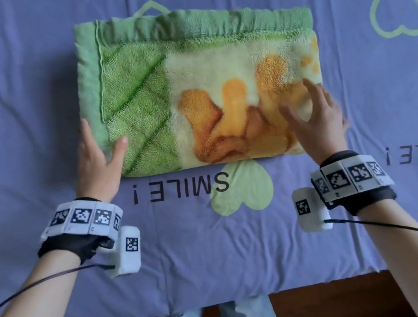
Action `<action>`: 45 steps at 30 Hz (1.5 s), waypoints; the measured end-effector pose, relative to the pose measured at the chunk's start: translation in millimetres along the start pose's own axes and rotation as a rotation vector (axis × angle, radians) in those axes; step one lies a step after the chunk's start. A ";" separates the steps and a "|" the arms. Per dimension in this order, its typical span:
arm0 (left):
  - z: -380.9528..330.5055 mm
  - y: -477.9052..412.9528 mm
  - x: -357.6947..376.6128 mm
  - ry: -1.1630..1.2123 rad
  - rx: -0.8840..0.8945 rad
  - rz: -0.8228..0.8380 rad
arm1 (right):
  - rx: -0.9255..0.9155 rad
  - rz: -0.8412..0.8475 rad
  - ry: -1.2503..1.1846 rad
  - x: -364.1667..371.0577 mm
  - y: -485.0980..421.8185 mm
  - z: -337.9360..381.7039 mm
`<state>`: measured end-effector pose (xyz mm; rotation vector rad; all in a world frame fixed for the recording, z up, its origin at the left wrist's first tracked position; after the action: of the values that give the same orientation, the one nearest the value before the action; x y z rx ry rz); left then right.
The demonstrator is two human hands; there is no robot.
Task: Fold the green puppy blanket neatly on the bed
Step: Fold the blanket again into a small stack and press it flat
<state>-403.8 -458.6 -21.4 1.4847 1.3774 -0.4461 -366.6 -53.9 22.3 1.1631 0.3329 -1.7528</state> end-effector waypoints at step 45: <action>3.6 -13.7 33.7 0.250 -0.431 0.115 | 0.410 0.147 -0.319 41.7 -63.2 -60.9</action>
<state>-405.4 -446.5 -55.9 1.2784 1.4603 0.1134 -388.3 -6.2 -59.5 1.1278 -0.3100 -1.8886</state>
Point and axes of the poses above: each hand's wrist, its own y-axis away from the middle knuckle, its own x-axis out of the palm, z = x × y, the point moved 6 cm from there along -y, towards the middle knuckle, and after that the axes turned 7 degrees about -y, right-handed, at the moved point
